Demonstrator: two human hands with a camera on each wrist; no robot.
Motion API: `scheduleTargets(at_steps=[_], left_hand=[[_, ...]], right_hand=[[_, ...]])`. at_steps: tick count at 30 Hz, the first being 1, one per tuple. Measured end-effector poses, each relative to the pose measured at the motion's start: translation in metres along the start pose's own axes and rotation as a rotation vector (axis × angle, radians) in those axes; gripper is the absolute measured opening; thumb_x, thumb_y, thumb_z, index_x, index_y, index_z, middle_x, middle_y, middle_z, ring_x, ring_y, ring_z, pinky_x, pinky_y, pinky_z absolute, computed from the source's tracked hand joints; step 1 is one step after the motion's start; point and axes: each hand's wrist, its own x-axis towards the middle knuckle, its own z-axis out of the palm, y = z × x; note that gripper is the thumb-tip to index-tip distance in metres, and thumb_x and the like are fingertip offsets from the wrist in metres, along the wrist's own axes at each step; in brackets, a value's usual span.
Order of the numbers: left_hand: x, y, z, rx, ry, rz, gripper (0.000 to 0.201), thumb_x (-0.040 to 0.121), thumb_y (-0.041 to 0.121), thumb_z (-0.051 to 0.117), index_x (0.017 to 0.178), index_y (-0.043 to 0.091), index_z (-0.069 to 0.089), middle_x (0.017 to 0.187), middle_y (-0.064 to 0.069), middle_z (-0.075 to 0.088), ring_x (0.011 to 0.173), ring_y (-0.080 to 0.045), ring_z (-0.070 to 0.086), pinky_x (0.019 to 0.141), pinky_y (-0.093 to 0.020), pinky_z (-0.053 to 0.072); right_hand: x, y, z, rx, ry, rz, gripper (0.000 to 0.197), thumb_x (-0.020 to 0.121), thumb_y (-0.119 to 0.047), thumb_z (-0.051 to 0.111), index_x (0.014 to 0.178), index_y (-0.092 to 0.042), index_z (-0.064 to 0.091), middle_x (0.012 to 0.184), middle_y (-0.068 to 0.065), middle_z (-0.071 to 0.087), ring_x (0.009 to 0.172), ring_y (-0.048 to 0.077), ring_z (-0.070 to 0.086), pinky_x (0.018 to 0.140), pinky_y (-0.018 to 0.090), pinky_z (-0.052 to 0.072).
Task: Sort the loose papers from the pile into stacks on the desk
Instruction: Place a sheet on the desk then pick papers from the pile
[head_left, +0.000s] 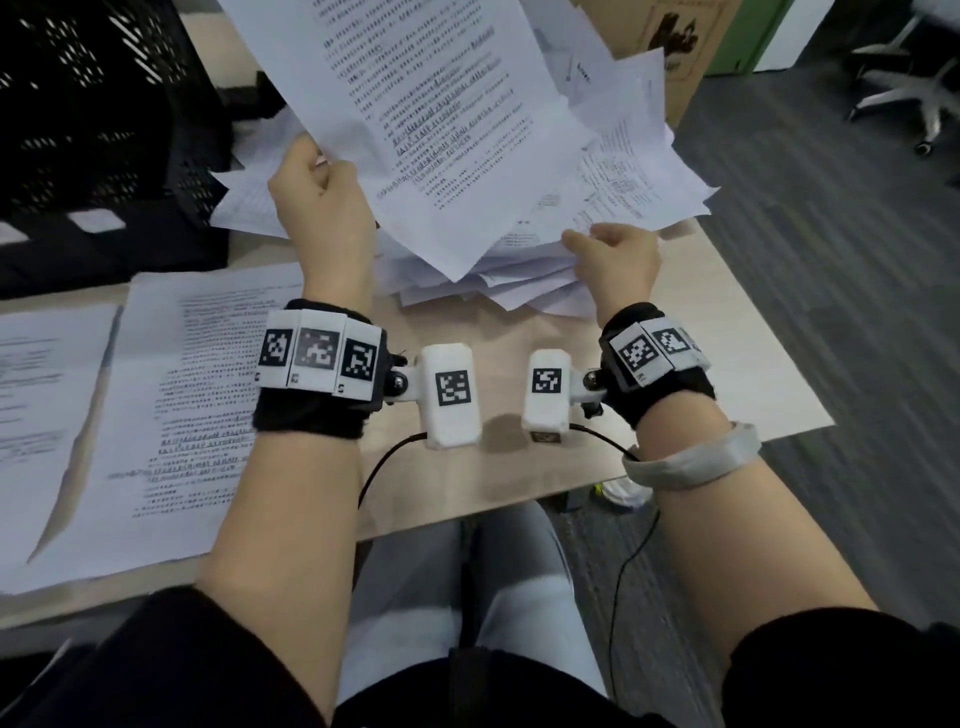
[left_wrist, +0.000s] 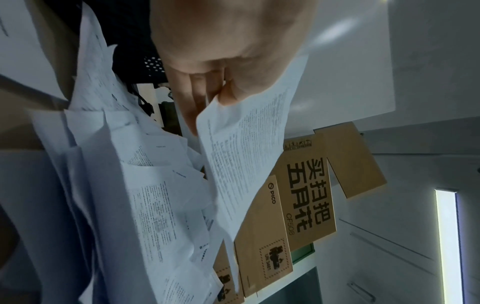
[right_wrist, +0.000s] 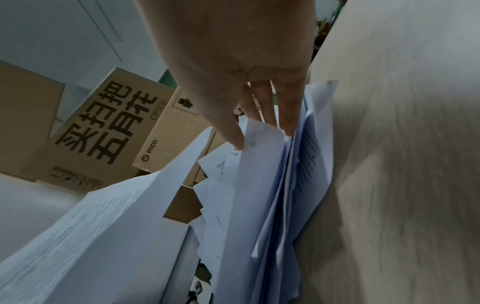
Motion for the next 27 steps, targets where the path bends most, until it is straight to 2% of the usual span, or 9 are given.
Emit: scheduleTargets(at_steps=[2,4,6,8,10,16,19,22,27], left_hand=[[-0.002,0.001,-0.008,0.017,-0.041,-0.019,0.024,0.077,0.006,0.040,0.072,0.023,0.056,0.073,-0.004,0.053,0.070,-0.019,0.046,0.065,-0.036,0.041],[-0.004,0.000,-0.015,0.023,-0.082,-0.034,0.024,0.080,0.006,0.041,0.082,0.018,0.061,0.080,-0.008,0.060,0.074,-0.020,0.053,0.067,-0.039,0.047],[-0.006,0.000,-0.021,0.010,-0.101,-0.050,0.024,0.082,0.005,0.043,0.092,0.012,0.063,0.088,-0.012,0.066,0.079,-0.021,0.058,0.072,-0.044,0.052],[-0.007,0.000,-0.027,-0.017,-0.099,-0.052,0.026,0.081,0.002,0.042,0.096,0.008,0.063,0.089,-0.012,0.065,0.080,-0.021,0.057,0.072,-0.042,0.051],[-0.009,0.000,-0.032,-0.031,-0.094,-0.043,0.026,0.081,0.001,0.040,0.092,0.009,0.061,0.085,-0.009,0.061,0.078,-0.019,0.054,0.071,-0.038,0.046],[-0.012,0.002,-0.046,-0.024,0.003,-0.006,0.025,0.083,0.001,0.039,0.076,0.018,0.054,0.068,-0.002,0.051,0.067,-0.015,0.044,0.065,-0.033,0.038],[-0.015,0.007,-0.052,-0.043,0.074,0.023,0.028,0.085,0.000,0.038,0.070,0.021,0.048,0.060,0.007,0.040,0.061,-0.009,0.034,0.063,-0.029,0.034],[-0.021,0.015,-0.059,-0.068,0.120,0.071,0.032,0.088,-0.002,0.037,0.068,0.022,0.044,0.057,0.012,0.039,0.055,-0.002,0.033,0.060,-0.017,0.035],[-0.032,0.026,-0.075,-0.095,0.150,0.142,0.033,0.085,-0.002,0.037,0.071,0.025,0.048,0.062,0.010,0.044,0.062,-0.005,0.035,0.065,-0.017,0.038]], right_hand=[[0.002,0.004,0.000,0.054,0.013,0.045,0.050,0.065,-0.017,0.076,0.096,0.019,0.061,0.076,0.020,0.056,0.071,0.023,0.057,0.073,0.032,0.054],[0.001,0.006,0.000,0.093,0.001,0.091,0.037,0.064,-0.002,0.074,0.085,0.024,0.059,0.068,0.031,0.052,0.064,0.023,0.054,0.068,0.034,0.055],[-0.002,0.005,0.001,0.081,-0.006,0.133,0.015,0.063,0.005,0.076,0.061,0.008,0.062,0.065,0.019,0.060,0.068,0.025,0.062,0.076,0.041,0.057],[-0.002,0.006,0.004,0.041,-0.006,0.146,0.025,0.059,0.001,0.080,0.054,-0.012,0.060,0.072,0.009,0.065,0.079,0.026,0.067,0.081,0.039,0.057],[-0.002,0.007,0.007,0.045,-0.050,0.192,0.021,0.053,-0.001,0.082,0.051,-0.013,0.065,0.077,0.009,0.069,0.083,0.028,0.069,0.081,0.038,0.058],[-0.011,0.007,0.009,0.228,-0.084,0.240,0.020,0.076,0.013,0.055,0.066,-0.003,0.062,0.079,0.017,0.064,0.067,0.031,0.065,0.054,0.027,0.057],[-0.019,0.012,0.005,0.206,-0.008,0.175,0.016,0.073,0.002,0.047,0.066,-0.005,0.060,0.077,0.013,0.062,0.078,0.034,0.066,0.067,0.041,0.060],[-0.010,0.035,0.004,0.213,0.066,0.089,0.027,0.068,-0.015,0.047,0.086,-0.007,0.065,0.087,0.006,0.065,0.092,0.033,0.066,0.081,0.049,0.057],[-0.059,0.013,-0.009,0.307,0.180,-0.074,0.021,0.074,-0.009,0.047,0.091,-0.009,0.059,0.094,0.005,0.055,0.096,0.033,0.061,0.077,0.049,0.058]])
